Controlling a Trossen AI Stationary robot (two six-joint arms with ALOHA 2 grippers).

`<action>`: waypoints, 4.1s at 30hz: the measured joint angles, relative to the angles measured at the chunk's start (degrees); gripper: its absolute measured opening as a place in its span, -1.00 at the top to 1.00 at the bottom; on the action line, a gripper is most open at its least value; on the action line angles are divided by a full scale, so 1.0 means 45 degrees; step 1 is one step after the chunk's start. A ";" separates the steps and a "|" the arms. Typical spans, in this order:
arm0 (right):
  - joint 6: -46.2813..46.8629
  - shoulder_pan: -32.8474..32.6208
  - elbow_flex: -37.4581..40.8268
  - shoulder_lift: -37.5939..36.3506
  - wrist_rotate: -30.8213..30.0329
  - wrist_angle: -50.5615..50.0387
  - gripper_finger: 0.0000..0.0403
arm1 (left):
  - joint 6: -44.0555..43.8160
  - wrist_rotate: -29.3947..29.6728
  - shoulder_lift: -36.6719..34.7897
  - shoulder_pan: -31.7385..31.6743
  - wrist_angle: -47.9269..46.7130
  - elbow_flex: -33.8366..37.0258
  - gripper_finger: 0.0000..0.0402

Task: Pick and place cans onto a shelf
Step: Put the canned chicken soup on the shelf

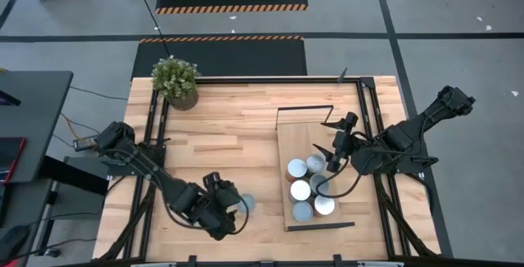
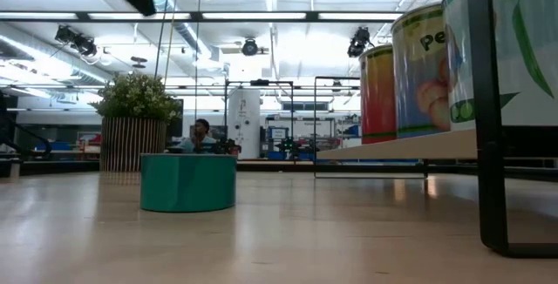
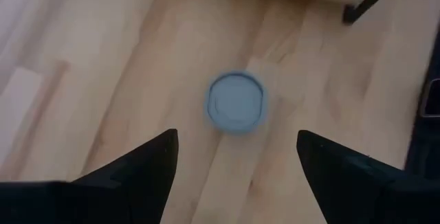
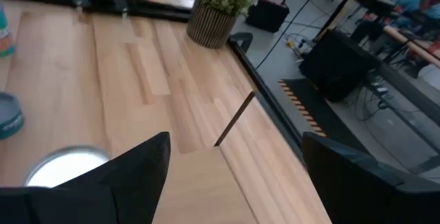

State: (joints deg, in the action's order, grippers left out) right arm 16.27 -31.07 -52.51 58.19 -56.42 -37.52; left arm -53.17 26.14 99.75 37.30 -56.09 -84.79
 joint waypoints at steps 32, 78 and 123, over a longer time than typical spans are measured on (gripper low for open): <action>0.0012 0.0000 0.1315 0.0005 0.0212 0.2154 -0.66 | -0.9235 -0.4050 0.0344 0.3949 -0.4767 0.0000 -0.50; -0.1955 0.0000 0.1316 0.0005 0.1574 0.4426 -0.66 | -1.0619 -0.2486 -0.0085 0.3756 0.0417 0.4575 -0.77; -0.2739 0.2965 0.1316 -0.0276 0.2954 0.3437 -0.66 | 1.1092 -0.3946 -0.0070 -0.8324 0.3647 0.0583 -0.46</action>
State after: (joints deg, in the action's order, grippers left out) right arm 3.94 -17.73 -46.59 56.95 -43.13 -22.05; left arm -3.25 8.39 99.44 -0.16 -39.68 -82.17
